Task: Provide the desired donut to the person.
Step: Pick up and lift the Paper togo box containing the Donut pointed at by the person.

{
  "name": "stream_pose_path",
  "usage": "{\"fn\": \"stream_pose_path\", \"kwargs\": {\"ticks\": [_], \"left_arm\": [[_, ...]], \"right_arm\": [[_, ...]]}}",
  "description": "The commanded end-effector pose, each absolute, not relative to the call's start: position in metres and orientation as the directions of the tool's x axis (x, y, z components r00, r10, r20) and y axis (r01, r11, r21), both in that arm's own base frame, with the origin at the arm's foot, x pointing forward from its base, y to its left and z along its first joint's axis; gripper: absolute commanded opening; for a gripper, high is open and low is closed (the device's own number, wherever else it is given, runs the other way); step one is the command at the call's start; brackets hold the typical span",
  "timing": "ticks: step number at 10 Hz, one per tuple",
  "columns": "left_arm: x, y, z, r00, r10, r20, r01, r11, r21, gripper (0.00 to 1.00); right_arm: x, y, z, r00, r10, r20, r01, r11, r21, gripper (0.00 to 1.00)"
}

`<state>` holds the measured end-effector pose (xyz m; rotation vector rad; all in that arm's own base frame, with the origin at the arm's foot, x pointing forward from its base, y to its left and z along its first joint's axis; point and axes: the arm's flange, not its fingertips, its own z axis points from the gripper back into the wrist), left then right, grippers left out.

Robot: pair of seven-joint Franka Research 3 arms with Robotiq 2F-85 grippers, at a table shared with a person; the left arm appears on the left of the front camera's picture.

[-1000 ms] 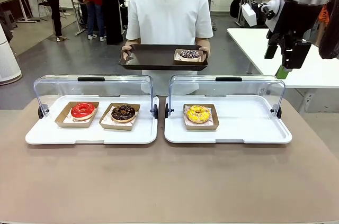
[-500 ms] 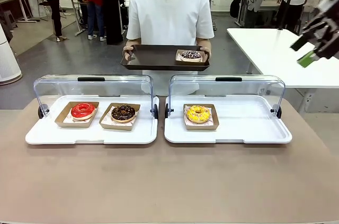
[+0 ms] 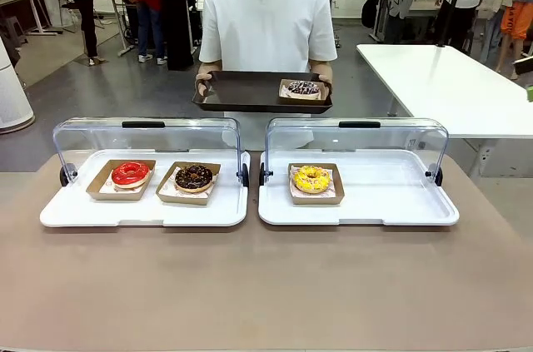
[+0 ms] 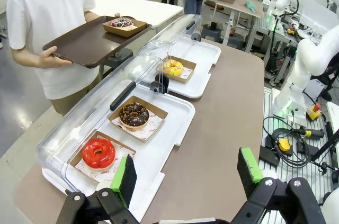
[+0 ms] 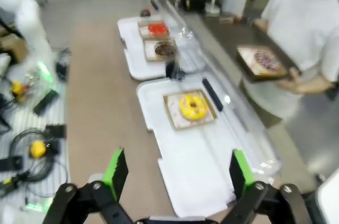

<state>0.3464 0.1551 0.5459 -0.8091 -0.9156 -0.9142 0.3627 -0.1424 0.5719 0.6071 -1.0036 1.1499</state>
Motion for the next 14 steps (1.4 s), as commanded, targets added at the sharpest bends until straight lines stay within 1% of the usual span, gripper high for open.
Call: {"fn": "stream_pose_path", "kwargs": {"ticks": [1,2,3,5,6,13,14], "left_arm": [[0.345,0.155,0.547,0.307,-0.288,0.907,0.905,0.384,-0.185,1.00],[0.345,0.155,0.547,0.307,-0.288,0.907,0.905,0.384,-0.185,1.00],[0.345,0.155,0.547,0.307,-0.288,0.907,0.905,0.384,-0.185,1.00],[0.345,0.155,0.547,0.307,-0.288,0.907,0.905,0.384,-0.185,1.00],[0.345,0.155,0.547,0.307,-0.288,0.907,0.905,0.384,-0.185,1.00],[0.345,0.155,0.547,0.307,-0.288,0.907,0.905,0.384,-0.185,1.00],[0.345,0.155,0.547,0.307,-0.288,0.907,0.905,0.384,-0.185,1.00]], "right_arm": [[0.374,-0.160,0.557,0.108,0.401,0.910,-0.968,0.252,0.004,1.00],[0.379,-0.167,0.551,0.107,0.401,0.910,-0.981,0.189,0.032,1.00],[0.386,-0.170,0.545,0.123,0.420,0.899,-0.981,0.186,0.047,1.00],[0.398,-0.169,0.526,0.163,0.464,0.870,-0.975,0.208,0.072,1.00],[0.401,-0.167,0.519,0.174,0.459,0.871,-0.974,0.212,0.083,1.00],[0.394,-0.167,0.521,0.160,0.461,0.873,-0.975,0.210,0.067,1.00],[0.399,-0.170,0.520,0.189,0.453,0.871,-0.970,0.226,0.093,1.00]]}}
